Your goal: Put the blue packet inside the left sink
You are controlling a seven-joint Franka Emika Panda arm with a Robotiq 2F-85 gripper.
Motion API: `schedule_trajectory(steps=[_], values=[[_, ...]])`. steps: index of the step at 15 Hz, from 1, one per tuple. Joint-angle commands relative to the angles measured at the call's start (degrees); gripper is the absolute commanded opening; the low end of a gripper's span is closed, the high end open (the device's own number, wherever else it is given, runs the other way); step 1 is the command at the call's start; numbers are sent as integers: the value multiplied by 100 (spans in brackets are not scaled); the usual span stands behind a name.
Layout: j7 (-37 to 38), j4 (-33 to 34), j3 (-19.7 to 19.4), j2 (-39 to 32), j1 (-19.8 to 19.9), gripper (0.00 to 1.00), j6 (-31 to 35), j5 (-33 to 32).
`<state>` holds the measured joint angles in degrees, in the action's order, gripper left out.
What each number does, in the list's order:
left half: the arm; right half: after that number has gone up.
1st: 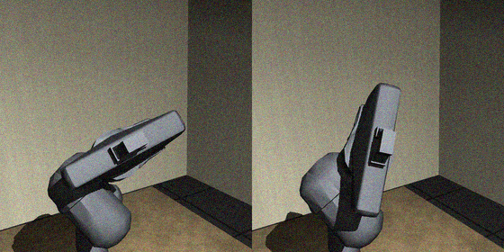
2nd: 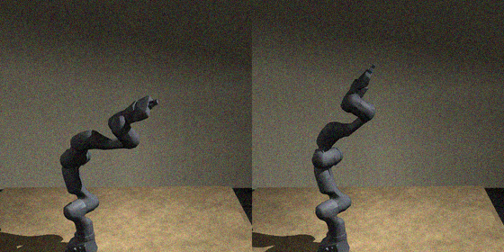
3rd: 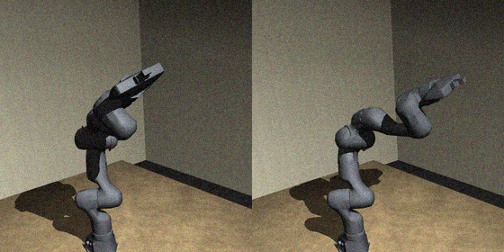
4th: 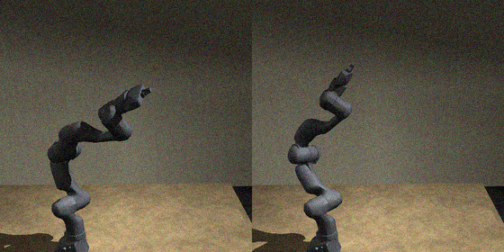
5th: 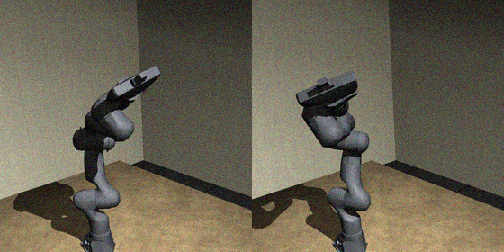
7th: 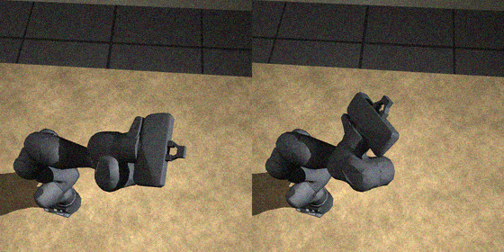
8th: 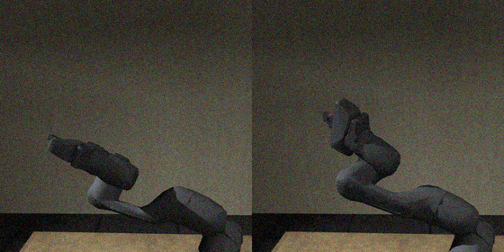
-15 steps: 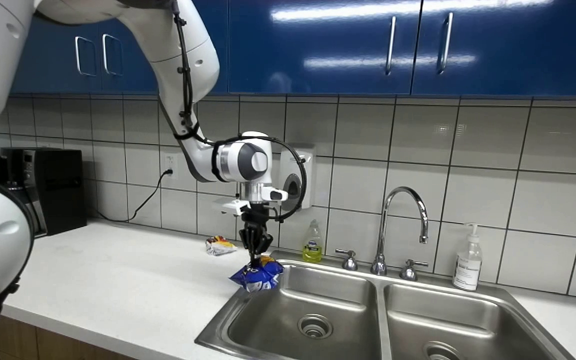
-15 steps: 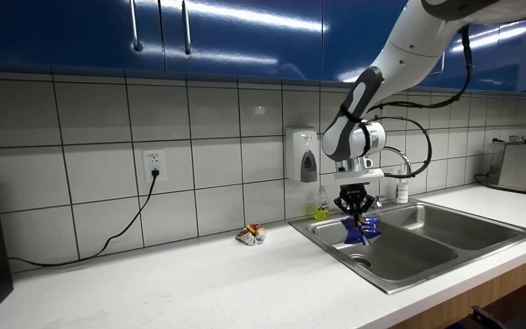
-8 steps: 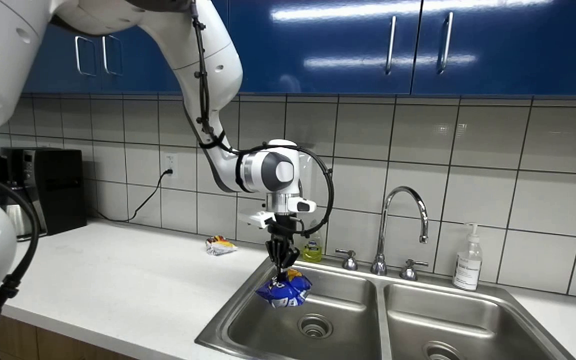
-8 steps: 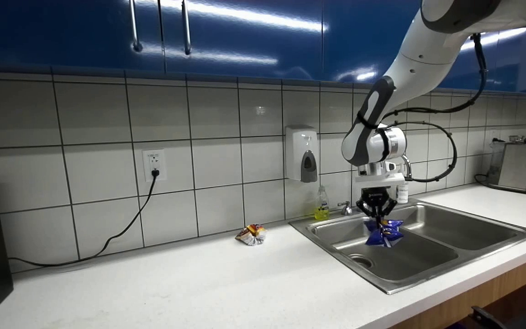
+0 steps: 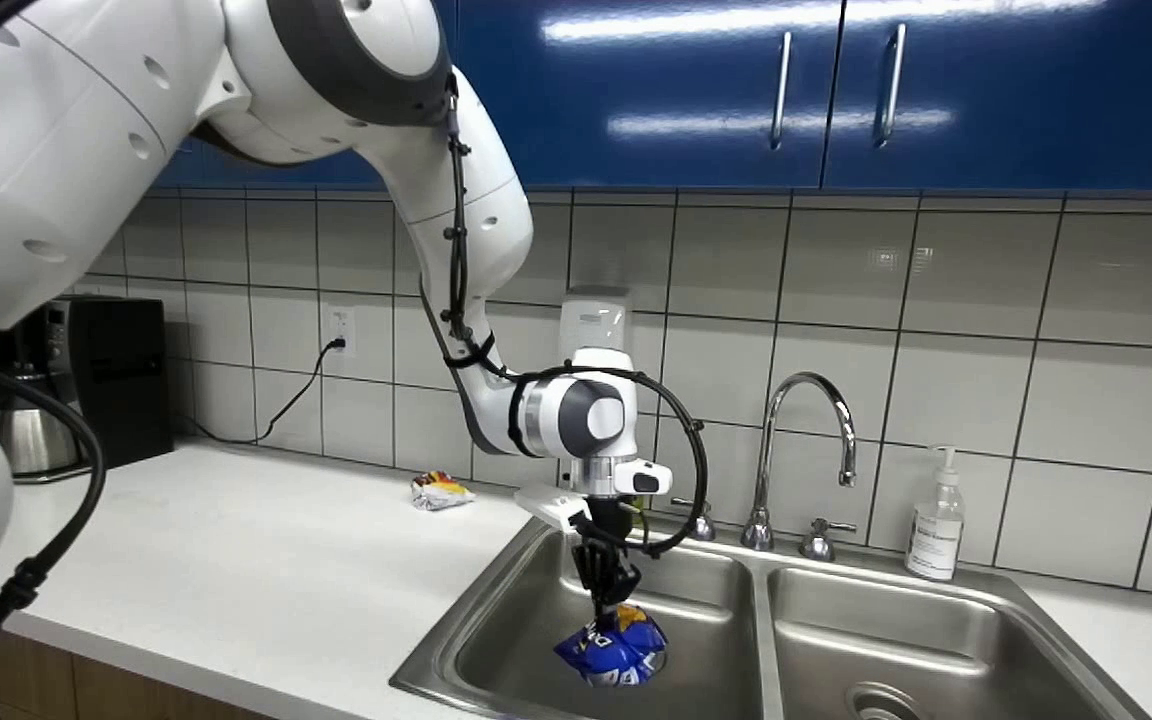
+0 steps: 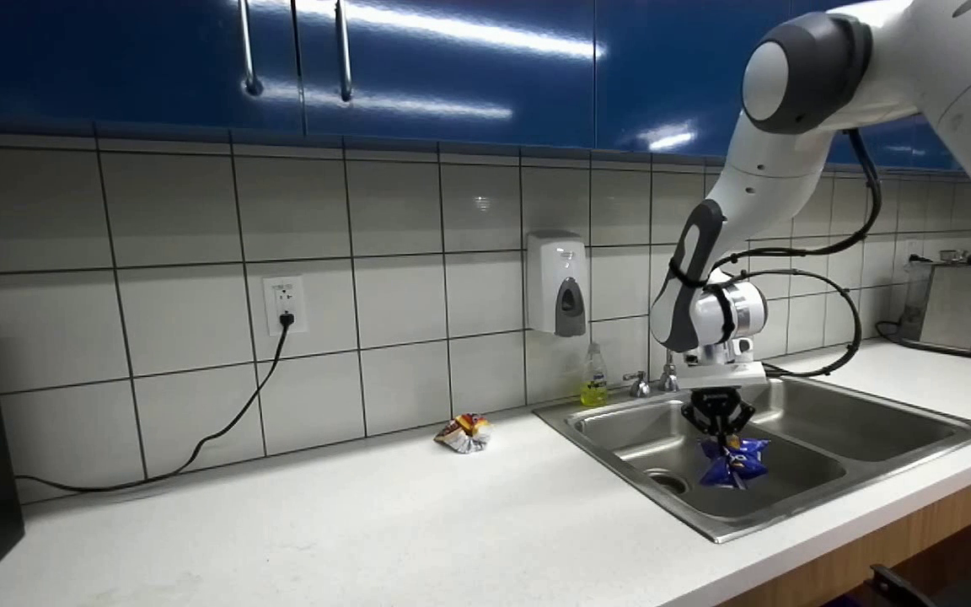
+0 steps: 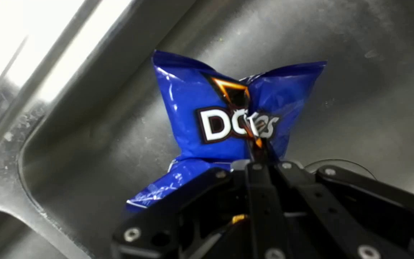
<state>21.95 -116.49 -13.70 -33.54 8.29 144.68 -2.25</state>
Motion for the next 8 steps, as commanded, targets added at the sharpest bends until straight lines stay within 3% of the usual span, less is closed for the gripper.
schedule_trajectory(steps=[1, 8], values=[[-198, 545, -8, -632, 109, 0, 137, 173], [-333, 1132, 41, -1414, 185, 0, 187, 412]])
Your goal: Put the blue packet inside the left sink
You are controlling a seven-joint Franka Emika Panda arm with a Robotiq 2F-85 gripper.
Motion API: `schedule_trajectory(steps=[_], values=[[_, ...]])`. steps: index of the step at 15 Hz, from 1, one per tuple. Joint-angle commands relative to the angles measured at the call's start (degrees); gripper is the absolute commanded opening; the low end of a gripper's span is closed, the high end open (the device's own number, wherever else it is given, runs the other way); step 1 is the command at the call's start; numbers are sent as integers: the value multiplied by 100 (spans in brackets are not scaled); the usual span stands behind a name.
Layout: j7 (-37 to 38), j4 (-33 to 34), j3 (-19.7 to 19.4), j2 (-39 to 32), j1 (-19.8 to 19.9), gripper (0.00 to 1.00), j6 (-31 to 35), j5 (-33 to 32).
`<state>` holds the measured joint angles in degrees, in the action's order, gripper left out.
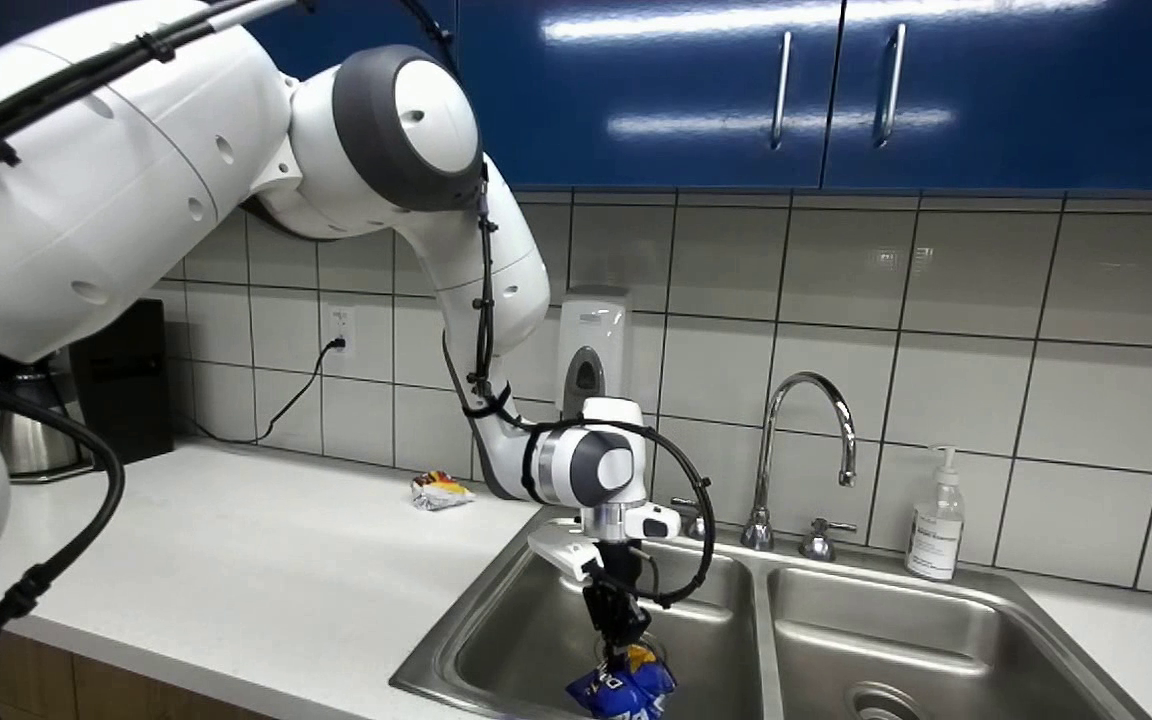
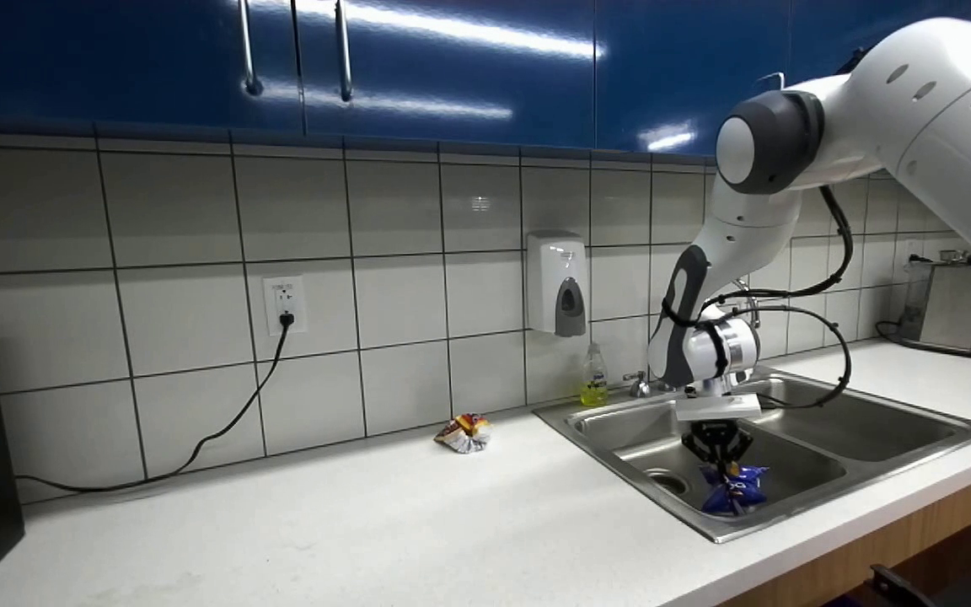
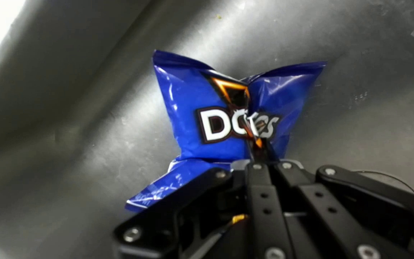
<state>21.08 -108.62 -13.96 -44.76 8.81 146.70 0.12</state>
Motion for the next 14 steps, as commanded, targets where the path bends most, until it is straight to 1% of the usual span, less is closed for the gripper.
schedule_trajectory(steps=[1, 7, 8, 9, 10, 14], values=[[-257, 404, 66, -364, 139, 0, -23, 200], [-295, 599, 62, -591, 164, 0, -53, 286], [-276, 613, 53, -600, 159, 26, -90, 297], [-284, 589, 53, -569, 155, 27, -84, 305], [-299, 561, 51, -535, 148, 32, -83, 309], [-371, 347, 63, -280, 67, 63, -35, 278]])
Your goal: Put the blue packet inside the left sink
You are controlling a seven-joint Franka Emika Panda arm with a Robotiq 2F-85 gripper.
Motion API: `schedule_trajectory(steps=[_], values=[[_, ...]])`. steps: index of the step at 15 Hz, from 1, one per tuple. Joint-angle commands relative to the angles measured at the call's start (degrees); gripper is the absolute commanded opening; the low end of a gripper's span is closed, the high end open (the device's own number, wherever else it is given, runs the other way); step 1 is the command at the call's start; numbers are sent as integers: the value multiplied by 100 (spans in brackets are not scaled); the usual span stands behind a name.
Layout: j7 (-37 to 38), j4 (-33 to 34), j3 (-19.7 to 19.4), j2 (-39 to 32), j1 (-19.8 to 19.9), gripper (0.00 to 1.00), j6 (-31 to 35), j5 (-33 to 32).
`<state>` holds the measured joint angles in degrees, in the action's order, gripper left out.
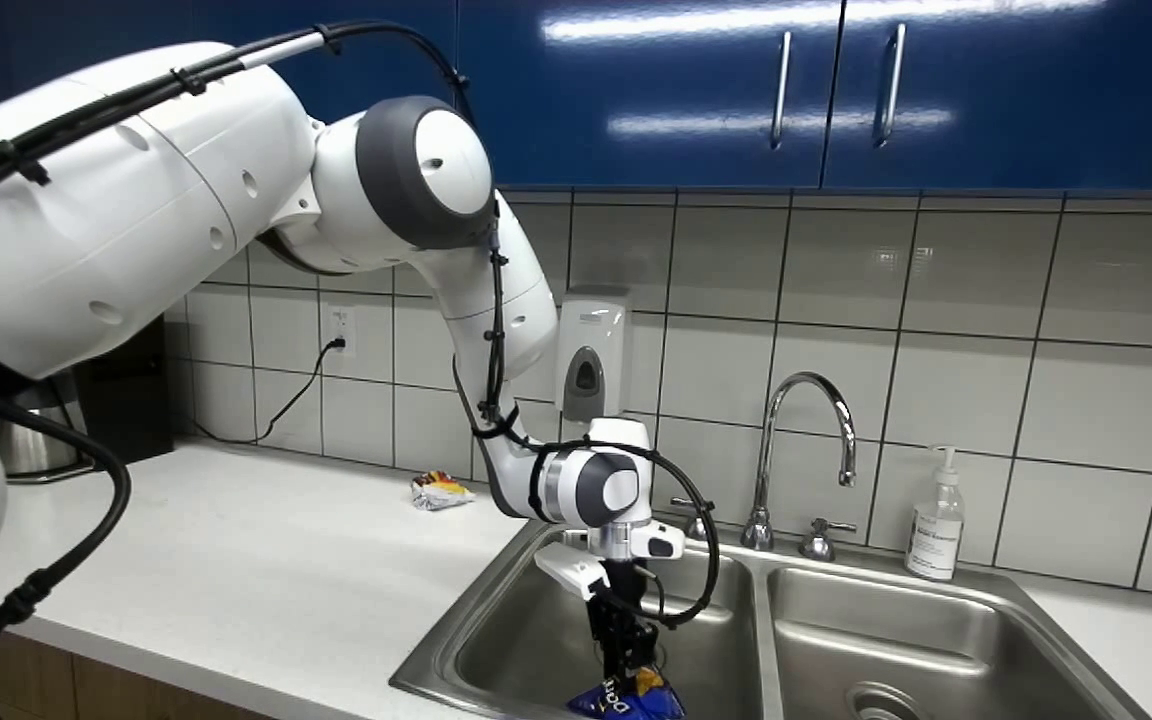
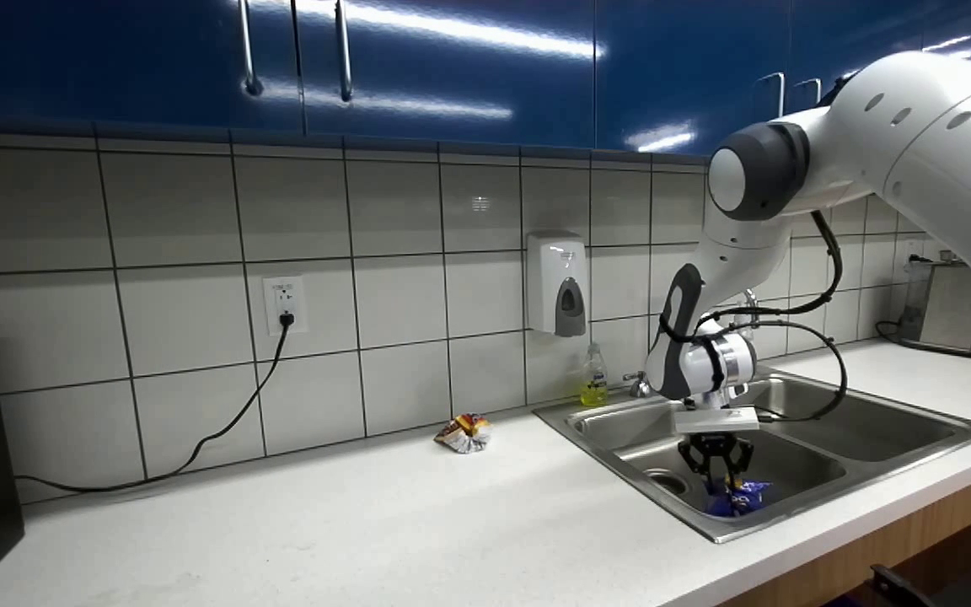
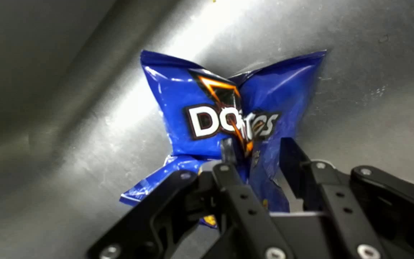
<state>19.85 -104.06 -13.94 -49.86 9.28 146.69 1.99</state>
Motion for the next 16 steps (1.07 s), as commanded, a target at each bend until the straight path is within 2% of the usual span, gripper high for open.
schedule_trajectory(steps=[1, 5, 8, 16], values=[[-248, -150, 45, 298, -22, 71, -21, 72], [-144, -286, -68, 604, -221, 99, -56, -13], [-232, -452, -100, 878, -329, 100, -45, -128], [-2024, -1449, 297, 1937, -201, 100, -57, -588]])
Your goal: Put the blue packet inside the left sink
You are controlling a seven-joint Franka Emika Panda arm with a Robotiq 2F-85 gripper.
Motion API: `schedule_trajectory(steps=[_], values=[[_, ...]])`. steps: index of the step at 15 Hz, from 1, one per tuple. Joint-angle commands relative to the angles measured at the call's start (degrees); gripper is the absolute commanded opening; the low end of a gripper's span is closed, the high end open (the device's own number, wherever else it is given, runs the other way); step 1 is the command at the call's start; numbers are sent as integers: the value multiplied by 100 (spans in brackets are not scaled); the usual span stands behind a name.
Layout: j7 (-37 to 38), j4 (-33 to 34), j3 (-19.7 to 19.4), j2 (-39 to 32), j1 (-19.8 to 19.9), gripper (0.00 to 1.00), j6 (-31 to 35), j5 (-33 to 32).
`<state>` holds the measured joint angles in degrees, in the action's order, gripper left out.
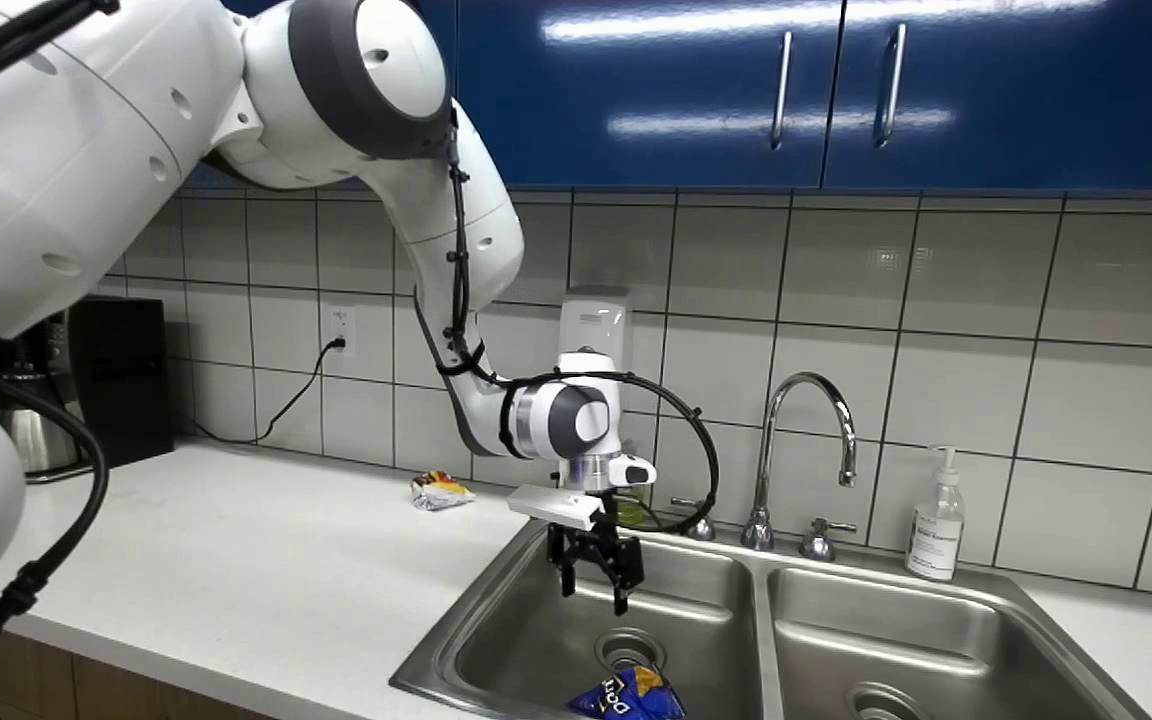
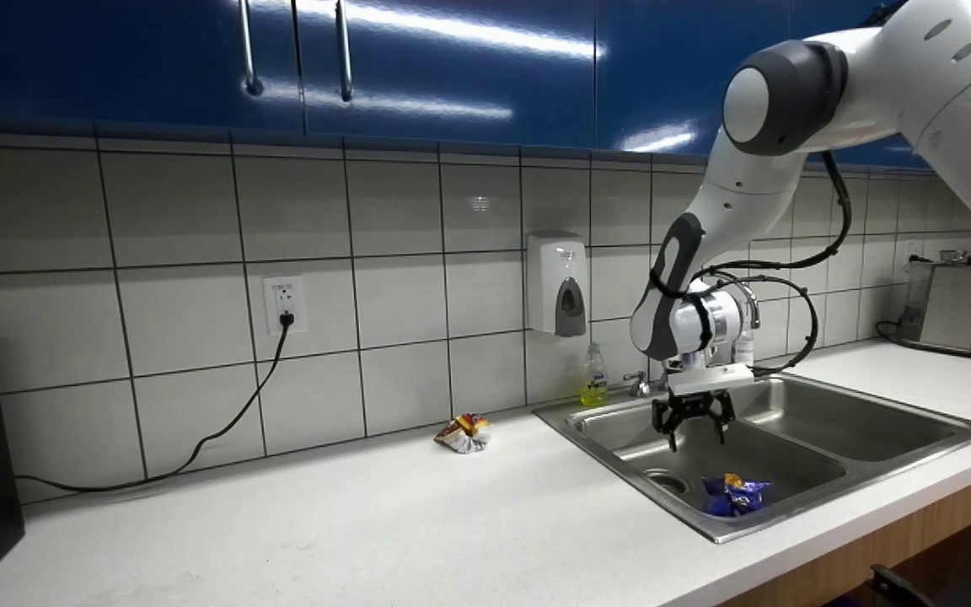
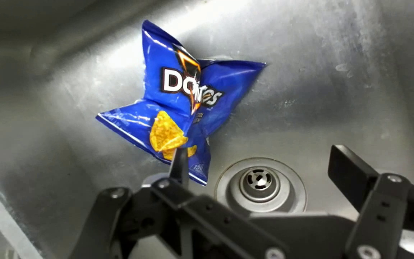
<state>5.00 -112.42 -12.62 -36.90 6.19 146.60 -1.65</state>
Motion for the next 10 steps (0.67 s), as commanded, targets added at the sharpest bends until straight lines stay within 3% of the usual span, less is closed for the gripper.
schedule_trajectory(steps=[1, 10], values=[[-647, -772, 183, 800, 102, 100, -75, -267], [-750, -2370, 130, 2402, -119, 100, -414, -943]])
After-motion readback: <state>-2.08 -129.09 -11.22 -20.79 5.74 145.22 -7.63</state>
